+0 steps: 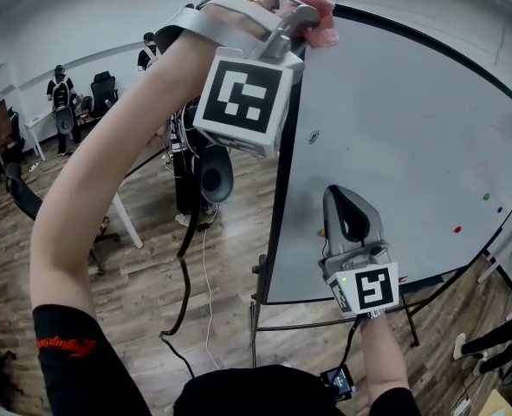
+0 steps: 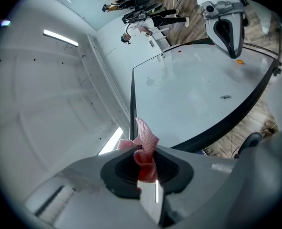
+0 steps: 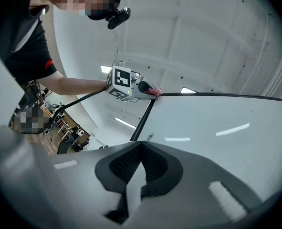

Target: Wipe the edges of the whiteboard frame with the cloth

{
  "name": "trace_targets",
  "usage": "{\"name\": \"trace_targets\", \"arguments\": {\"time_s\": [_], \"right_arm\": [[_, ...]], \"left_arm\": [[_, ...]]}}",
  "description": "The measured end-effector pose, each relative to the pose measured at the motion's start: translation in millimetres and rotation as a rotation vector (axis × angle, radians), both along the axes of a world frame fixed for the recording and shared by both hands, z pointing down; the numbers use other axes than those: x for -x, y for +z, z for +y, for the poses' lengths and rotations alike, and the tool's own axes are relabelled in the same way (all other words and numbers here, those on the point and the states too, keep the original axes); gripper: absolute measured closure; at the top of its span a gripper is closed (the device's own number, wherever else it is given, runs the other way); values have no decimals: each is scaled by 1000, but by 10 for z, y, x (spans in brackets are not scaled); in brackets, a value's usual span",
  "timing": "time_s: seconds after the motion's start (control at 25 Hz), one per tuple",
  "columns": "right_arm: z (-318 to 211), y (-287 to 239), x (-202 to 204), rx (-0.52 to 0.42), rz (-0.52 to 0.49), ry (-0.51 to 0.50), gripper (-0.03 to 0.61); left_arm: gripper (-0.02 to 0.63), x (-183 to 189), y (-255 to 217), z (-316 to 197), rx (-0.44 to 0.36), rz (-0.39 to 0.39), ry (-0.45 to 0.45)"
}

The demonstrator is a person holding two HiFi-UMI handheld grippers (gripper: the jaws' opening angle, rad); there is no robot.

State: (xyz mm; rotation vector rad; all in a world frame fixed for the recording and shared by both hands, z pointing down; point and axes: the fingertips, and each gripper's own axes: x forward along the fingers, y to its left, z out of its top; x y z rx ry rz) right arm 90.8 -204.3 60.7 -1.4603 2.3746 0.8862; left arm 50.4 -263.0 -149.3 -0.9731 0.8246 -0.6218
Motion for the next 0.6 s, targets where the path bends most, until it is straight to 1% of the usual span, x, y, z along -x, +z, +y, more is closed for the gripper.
{"name": "trace_targets", "arguments": {"time_s": [0.32,0.52,0.6], "right_arm": [[-61,76,-75,22,-1,9,577],[-93,119,-67,29,2,3,577],[-107,138,-69,32,2,0,577]], "left_arm": [[574,-84,43,-24,-32,-2,-23],[577,-87,54,-39,-42,11,-28],[577,-92,74,-45,-31,11,-32]]}}
